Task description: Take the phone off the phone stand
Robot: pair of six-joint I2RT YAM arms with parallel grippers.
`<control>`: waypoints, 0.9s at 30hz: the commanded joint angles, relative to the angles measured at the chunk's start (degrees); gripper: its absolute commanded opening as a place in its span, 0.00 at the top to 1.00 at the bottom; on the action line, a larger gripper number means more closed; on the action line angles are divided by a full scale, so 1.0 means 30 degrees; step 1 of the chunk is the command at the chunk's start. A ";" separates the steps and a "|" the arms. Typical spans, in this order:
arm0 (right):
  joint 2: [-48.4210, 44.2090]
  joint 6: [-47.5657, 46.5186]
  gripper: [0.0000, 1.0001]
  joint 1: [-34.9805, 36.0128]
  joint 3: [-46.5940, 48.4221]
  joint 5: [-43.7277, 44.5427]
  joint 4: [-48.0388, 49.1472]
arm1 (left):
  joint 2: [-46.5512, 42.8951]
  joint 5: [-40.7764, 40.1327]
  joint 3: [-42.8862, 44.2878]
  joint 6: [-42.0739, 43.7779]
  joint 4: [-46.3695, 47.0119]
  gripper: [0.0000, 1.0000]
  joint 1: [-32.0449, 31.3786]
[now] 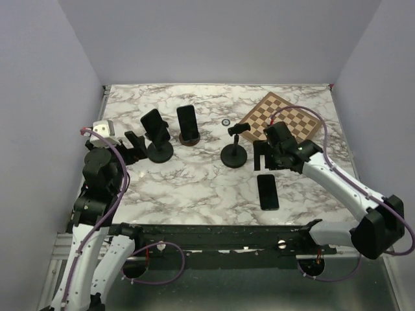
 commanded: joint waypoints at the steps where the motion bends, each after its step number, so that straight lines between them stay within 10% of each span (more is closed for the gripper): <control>1: -0.2309 -0.1231 0.00 -0.0088 0.0824 -0.2045 0.1248 | 0.1244 0.6486 0.0017 -0.0613 0.0891 0.06 0.3743; 7: -0.3808 -0.1717 0.00 -0.0087 0.1302 -0.5370 0.2402 | 0.3240 1.3343 -0.1965 -0.3516 0.5716 0.14 0.7628; 27: -0.5509 -0.1605 0.01 -0.0088 0.2494 -1.0490 0.4442 | 0.6823 1.4489 -0.3483 0.0139 0.8506 0.26 0.7692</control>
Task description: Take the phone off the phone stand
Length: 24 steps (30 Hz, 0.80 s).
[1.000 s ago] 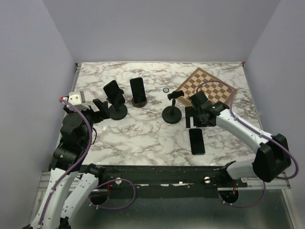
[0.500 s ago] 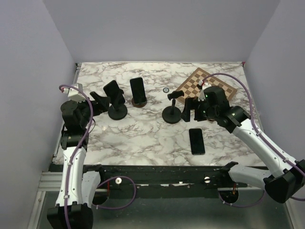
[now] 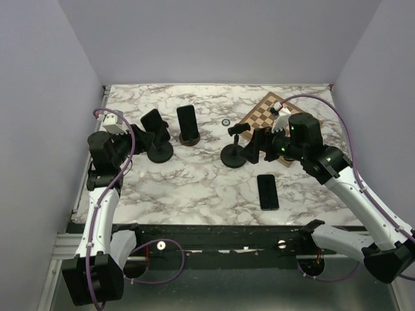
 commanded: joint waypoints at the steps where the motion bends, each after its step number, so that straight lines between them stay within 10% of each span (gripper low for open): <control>1: -0.0342 -0.0318 0.01 -0.0088 0.0713 -0.1139 0.0377 | 0.0618 0.0382 0.0279 0.1352 -0.0155 0.26 0.0076; 16: -0.0591 -0.0270 0.01 -0.0088 0.0527 -0.1458 0.0565 | 0.1821 0.2431 0.0257 0.1312 0.0797 0.43 -0.0107; 24: 0.1650 0.0142 0.00 -0.0104 0.0759 0.4007 0.1061 | 0.1992 0.2215 0.0468 0.1253 0.0393 0.42 -0.0318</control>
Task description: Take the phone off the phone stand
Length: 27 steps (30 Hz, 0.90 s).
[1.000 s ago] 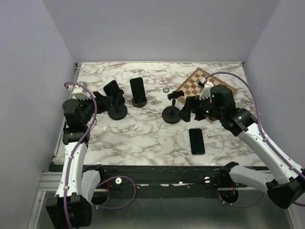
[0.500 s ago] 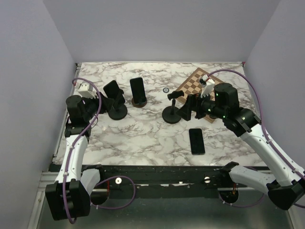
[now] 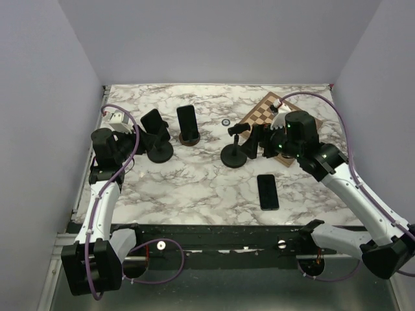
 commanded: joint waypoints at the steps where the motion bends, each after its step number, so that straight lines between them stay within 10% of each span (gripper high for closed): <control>1: 0.1913 -0.0655 0.00 -0.0094 0.0781 0.3399 0.0918 | 0.0069 0.0340 0.0510 0.0240 -0.0156 0.42 -0.0170; 27: 0.8219 -0.3876 0.00 0.2654 0.2432 0.9106 0.4696 | 0.0191 0.0517 0.0927 -0.0228 -0.0585 0.58 -0.0174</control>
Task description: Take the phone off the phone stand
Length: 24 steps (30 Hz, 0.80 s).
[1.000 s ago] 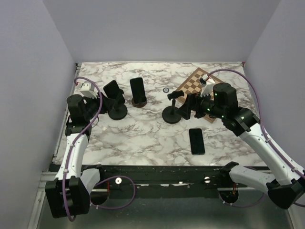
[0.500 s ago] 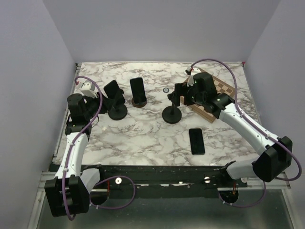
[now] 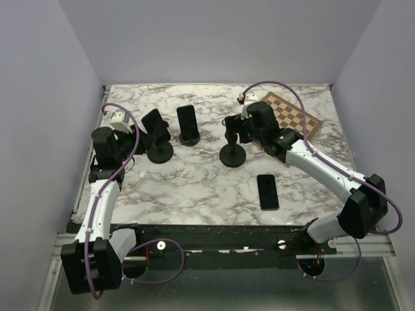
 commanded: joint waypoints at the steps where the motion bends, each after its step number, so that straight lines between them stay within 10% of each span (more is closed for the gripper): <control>1: 0.1312 0.0121 0.00 0.1123 0.0679 0.3940 0.0081 | -0.0065 0.0510 0.0607 -0.0161 0.0063 0.58 -0.0045; 19: 0.2700 -0.0092 0.01 0.2190 0.1891 0.7037 0.1277 | -0.0040 0.0740 0.0629 -0.0339 0.0239 0.58 -0.0066; 24: 0.3344 -0.0196 0.21 0.2191 0.2371 0.6731 0.1092 | -0.0036 0.0741 0.0636 -0.0367 0.0239 0.58 -0.0069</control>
